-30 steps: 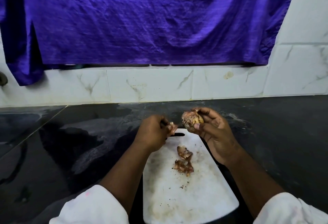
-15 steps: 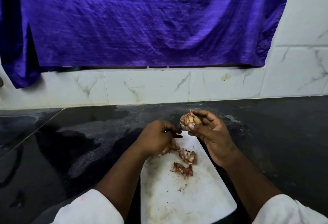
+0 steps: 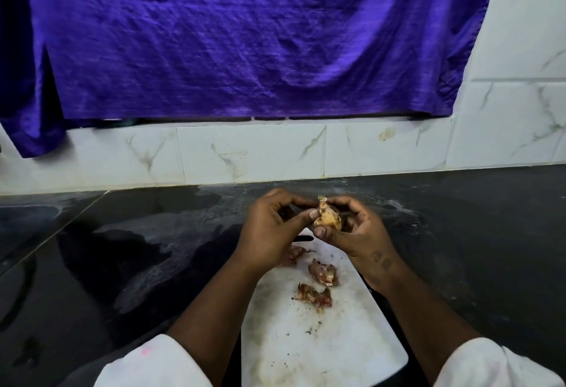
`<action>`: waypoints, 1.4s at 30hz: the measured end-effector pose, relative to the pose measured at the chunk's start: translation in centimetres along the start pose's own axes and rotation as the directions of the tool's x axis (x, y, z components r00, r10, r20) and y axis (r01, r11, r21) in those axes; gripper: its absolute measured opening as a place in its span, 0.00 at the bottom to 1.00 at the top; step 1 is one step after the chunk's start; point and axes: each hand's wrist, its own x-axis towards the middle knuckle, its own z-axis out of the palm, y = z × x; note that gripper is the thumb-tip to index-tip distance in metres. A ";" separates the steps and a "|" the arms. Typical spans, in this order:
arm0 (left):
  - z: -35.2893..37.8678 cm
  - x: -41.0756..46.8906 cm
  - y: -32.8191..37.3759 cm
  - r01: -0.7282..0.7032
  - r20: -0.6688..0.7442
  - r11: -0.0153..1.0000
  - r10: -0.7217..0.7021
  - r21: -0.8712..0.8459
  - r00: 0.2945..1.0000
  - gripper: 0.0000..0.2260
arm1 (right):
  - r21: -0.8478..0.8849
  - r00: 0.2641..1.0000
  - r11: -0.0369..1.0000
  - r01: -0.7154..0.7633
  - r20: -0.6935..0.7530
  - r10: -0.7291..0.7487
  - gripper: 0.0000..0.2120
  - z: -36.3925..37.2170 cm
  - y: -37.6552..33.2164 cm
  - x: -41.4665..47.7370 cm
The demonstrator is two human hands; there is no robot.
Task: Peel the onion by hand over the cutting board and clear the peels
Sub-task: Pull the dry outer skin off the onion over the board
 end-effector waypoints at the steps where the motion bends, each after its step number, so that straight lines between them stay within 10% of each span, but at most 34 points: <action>1: 0.0 0.1 -0.2 0.007 0.000 1.000 -0.007 -0.015 1.000 0.05 | -0.018 1.000 1.000 0.007 0.000 -0.007 0.29 0.0 0.0 0.0; 42: 0.6 -0.2 0.1 -0.037 0.044 0.998 0.034 0.059 0.998 0.02 | -0.464 0.965 0.863 0.197 -0.066 -0.255 0.30 -0.1 0.7 0.1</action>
